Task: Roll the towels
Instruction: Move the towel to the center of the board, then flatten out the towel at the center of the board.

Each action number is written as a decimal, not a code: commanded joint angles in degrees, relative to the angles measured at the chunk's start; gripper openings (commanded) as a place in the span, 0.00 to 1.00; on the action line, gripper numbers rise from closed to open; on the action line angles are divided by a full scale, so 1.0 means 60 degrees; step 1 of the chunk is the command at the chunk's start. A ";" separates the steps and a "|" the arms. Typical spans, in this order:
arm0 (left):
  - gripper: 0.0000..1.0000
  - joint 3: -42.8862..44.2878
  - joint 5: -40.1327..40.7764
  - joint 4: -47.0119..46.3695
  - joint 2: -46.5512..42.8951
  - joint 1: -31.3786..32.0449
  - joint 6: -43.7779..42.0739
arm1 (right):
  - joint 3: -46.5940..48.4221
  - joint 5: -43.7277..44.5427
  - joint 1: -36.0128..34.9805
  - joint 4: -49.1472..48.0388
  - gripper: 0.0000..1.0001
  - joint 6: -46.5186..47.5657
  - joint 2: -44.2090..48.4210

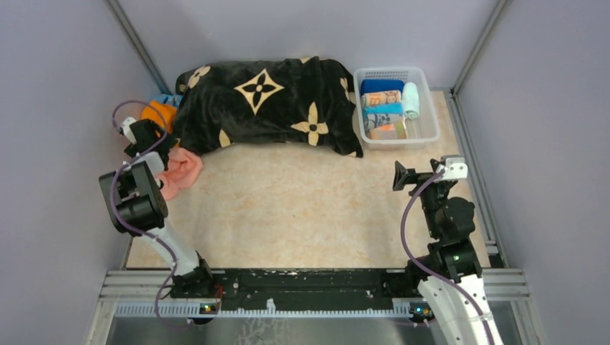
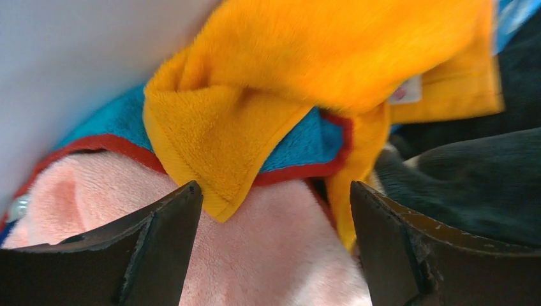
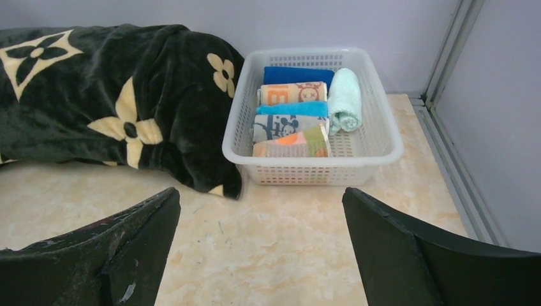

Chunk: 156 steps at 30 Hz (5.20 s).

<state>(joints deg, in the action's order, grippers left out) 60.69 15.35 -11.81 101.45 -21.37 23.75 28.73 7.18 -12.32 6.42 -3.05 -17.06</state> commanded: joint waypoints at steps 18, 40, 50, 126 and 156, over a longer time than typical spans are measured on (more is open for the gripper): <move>0.77 -0.1405 -0.2350 0.3954 -0.2564 0.0116 0.1330 | -0.0079 -0.0176 -0.0364 -0.0659 0.99 0.0171 0.0236; 0.11 -0.1648 -0.3425 0.4047 -0.3127 0.4689 0.2478 | -0.0046 -0.0464 -0.0405 -0.0712 0.99 0.0087 0.0297; 0.50 -0.0984 -0.3651 0.3658 -0.4287 0.8797 0.2583 | 0.0628 -0.1363 -0.0408 -0.0169 0.99 -0.0516 -0.0739; 0.00 -0.2362 0.0596 0.7554 -0.5883 0.7332 0.0078 | 0.2295 0.0590 -0.4986 0.2598 0.00 -0.2480 -1.0273; 0.00 -0.0833 -0.1869 0.7366 -0.8350 0.5802 -0.1822 | 0.7975 -0.1441 -0.0542 0.4339 0.00 -0.0789 -1.1327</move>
<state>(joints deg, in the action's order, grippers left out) 57.08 5.63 32.58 54.08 13.74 13.93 71.26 4.36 -15.81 35.18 -8.49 -79.79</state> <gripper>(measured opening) 0.007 0.010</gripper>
